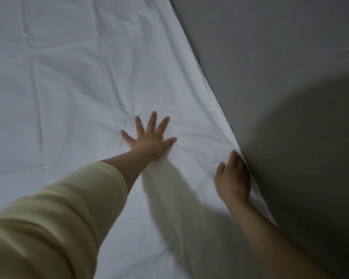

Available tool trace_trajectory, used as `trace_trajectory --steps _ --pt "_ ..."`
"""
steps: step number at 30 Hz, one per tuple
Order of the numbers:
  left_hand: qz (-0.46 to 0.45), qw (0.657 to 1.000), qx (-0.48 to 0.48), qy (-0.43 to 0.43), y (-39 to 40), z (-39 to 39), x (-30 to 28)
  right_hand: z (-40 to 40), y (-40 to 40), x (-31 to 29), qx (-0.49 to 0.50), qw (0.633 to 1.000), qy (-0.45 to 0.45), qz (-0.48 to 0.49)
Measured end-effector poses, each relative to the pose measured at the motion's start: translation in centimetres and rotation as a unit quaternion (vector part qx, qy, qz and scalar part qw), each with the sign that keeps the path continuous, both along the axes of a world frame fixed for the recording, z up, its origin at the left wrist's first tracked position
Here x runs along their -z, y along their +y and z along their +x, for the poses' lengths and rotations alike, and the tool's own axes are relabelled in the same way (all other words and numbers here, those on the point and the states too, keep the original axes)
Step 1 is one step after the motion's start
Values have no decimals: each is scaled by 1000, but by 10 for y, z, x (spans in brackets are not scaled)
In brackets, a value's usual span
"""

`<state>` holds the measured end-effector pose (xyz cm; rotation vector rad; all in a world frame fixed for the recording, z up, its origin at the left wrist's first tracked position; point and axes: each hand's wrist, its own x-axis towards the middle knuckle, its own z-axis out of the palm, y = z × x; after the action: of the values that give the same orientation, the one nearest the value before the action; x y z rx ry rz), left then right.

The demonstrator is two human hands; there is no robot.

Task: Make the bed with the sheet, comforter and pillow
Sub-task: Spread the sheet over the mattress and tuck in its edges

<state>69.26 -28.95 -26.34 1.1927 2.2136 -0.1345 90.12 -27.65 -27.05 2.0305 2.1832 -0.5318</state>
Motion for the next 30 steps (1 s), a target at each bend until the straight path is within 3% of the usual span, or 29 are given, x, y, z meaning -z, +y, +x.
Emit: trace_trajectory --steps 3,5,9,16,23,26,28,30 --pt "-31 999 11 -13 3 -7 9 -14 -10 2 -101 993 4 62" --pt "-40 999 9 -29 5 -7 8 -20 -4 4 -78 995 -9 66" --pt "-49 998 13 -35 3 -8 7 -20 19 3 -2 999 2 -38" --pt "-23 999 15 -38 2 -5 6 -30 44 9 64 995 65 -43" --pt "61 998 14 25 6 -16 -3 -40 54 13 88 992 53 -68" --pt "40 998 -51 26 18 -52 -5 -54 65 4 125 987 26 -97" --pt "13 997 -69 20 22 -70 0 -68 64 -6 64 995 0 -74" --pt "-4 998 -53 17 23 -79 8 -91 68 -12 -67 998 -9 10"
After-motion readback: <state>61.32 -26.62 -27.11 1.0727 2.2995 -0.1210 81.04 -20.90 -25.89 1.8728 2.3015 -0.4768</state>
